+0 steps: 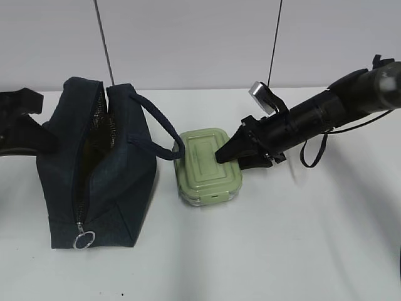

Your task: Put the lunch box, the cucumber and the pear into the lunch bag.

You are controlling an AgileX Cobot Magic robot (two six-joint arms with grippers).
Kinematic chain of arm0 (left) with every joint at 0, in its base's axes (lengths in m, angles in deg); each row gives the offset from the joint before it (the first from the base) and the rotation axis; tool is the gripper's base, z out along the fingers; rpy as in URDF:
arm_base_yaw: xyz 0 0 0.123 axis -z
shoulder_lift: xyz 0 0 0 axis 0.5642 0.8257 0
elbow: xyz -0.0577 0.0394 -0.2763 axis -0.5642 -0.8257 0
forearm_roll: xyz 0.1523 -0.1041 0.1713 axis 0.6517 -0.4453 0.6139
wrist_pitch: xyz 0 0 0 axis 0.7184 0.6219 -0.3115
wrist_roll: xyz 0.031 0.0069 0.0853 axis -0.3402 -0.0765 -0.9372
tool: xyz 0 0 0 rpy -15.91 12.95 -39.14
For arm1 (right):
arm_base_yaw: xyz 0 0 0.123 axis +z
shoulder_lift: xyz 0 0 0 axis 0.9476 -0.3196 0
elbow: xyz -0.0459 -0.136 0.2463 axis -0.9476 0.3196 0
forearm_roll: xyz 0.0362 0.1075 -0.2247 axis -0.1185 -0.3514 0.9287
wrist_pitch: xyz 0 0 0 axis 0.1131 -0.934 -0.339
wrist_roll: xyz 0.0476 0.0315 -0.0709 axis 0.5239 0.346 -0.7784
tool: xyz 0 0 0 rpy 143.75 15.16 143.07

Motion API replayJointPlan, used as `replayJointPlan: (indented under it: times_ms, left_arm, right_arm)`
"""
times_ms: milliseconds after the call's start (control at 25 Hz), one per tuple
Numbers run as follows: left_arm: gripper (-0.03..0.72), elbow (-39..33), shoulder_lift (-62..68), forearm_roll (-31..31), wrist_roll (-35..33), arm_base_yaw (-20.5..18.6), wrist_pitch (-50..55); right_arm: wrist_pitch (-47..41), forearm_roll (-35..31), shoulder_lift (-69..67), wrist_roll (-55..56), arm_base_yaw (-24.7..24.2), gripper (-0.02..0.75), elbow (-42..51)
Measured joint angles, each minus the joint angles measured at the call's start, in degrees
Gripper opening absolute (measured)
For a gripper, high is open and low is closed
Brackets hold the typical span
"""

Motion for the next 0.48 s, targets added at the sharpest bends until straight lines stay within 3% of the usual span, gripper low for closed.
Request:
replayJointPlan:
  times_ms: [480]
  left_arm:
    - [-0.015,0.0,0.0,0.0,0.0,0.0,0.0]
  right_arm:
    - [0.12,1.37,-0.12,2.7,0.0,0.385,-6.08]
